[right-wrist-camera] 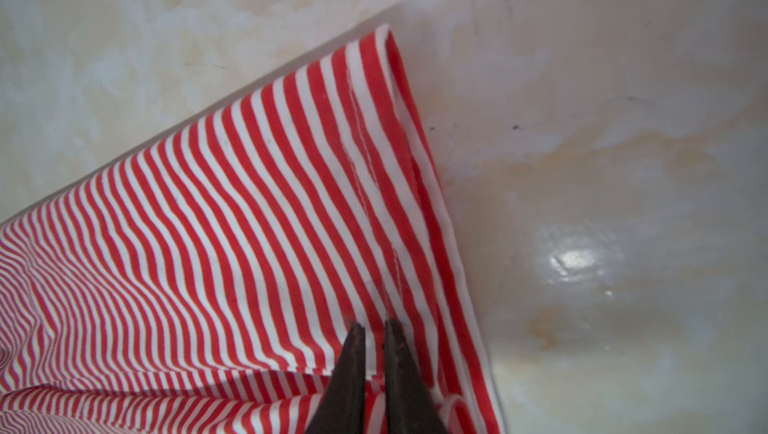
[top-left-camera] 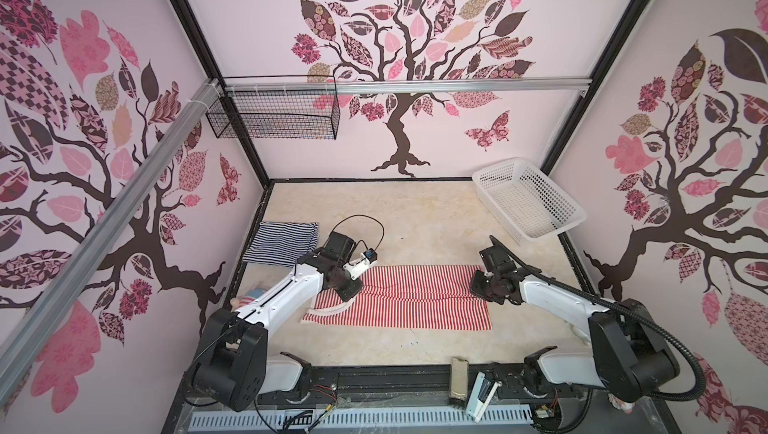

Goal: Fold and stack the tank tops

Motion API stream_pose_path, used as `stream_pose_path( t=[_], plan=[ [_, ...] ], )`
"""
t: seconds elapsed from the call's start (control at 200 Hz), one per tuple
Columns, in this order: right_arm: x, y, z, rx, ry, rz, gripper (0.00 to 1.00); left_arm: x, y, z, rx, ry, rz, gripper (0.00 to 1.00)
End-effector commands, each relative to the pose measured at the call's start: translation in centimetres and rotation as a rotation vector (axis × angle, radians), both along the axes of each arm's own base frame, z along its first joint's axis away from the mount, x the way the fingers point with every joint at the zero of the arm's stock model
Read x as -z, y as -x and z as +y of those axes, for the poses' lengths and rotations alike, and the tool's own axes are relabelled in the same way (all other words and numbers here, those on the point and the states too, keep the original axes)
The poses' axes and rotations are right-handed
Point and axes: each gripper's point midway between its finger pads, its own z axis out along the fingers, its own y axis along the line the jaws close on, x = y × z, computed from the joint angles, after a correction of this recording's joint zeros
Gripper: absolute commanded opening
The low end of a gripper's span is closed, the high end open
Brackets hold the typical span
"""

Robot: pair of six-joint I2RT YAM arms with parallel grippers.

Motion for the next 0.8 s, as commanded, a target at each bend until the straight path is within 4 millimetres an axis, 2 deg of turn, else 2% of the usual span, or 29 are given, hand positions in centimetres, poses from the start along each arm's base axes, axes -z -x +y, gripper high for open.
stream_pose_path(
  t=[0.0, 0.145, 0.305, 0.4, 0.49, 0.62, 0.795],
  plan=[
    [-1.8, -1.4, 0.3, 0.009, -0.001, -0.042, 0.15, -0.5, -3.5, 2.9, -0.133, -0.052, -0.060, 0.35],
    [-1.1, -2.8, 1.1, 0.000, -0.009, -0.026, 0.15, 1.9, -5.3, 5.4, -0.182, -0.205, -0.052, 0.35],
    [0.6, -3.9, 1.5, 0.008, 0.004, 0.011, 0.15, 4.4, -6.0, 6.2, -0.188, -0.286, 0.012, 0.35],
    [1.8, -3.6, 1.2, 0.019, 0.028, 0.047, 0.15, 5.2, -6.2, 6.1, -0.169, -0.303, 0.045, 0.35],
    [2.7, -2.9, 0.5, 0.043, 0.054, 0.079, 0.16, 5.5, -7.3, 6.0, -0.153, -0.323, 0.050, 0.35],
    [3.2, -1.5, -0.6, 0.093, 0.085, 0.114, 0.16, 6.1, -10.2, 5.1, -0.126, -0.335, 0.055, 0.35],
    [2.4, 1.0, -1.5, 0.131, 0.076, 0.113, 0.17, 7.0, -16.3, 1.9, -0.065, -0.370, 0.038, 0.35]
  ],
)
